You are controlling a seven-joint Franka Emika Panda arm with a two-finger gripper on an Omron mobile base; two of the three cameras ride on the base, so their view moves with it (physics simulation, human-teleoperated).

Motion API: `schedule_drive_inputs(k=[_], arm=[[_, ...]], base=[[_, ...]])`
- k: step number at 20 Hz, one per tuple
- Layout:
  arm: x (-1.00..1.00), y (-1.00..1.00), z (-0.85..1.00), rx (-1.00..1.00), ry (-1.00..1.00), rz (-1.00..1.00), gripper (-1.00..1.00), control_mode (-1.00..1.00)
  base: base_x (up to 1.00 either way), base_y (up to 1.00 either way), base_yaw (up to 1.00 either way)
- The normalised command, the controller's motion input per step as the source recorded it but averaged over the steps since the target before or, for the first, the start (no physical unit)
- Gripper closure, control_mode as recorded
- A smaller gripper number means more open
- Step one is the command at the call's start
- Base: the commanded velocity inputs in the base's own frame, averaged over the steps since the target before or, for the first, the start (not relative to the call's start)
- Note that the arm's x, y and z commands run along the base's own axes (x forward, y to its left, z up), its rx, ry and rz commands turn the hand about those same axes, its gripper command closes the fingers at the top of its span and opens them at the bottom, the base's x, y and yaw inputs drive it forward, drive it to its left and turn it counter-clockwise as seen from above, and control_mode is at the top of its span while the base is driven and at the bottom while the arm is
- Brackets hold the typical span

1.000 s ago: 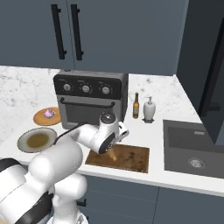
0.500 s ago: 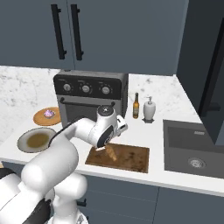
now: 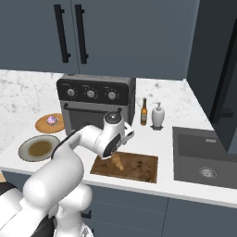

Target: From the different types of pastries on the counter, select a croissant and place it on the cutting board. Then retrieve a jar of jam from the cabinet and place it alongside the croissant on the cutting board.

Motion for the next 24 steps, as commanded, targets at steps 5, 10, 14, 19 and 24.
schedule_drive_inputs(k=[5,10,14,19,24], arm=[[-0.03,0.0,0.0,0.0,0.0,0.08,-1.0,-1.0],[0.0,0.07,0.0,-0.03,0.0,0.07,-1.0,-1.0],[0.0,0.1,0.0,-0.04,0.0,0.07,-1.0,-1.0],[-0.01,0.07,0.0,-0.02,0.0,0.02,-1.0,1.0],[0.0,0.0,0.0,0.0,0.0,0.0,-1.0,1.0]], base=[[0.0,0.0,0.0],[0.0,0.0,0.0],[0.0,0.0,0.0],[-0.14,0.13,0.0],[-0.79,0.0,0.0]])
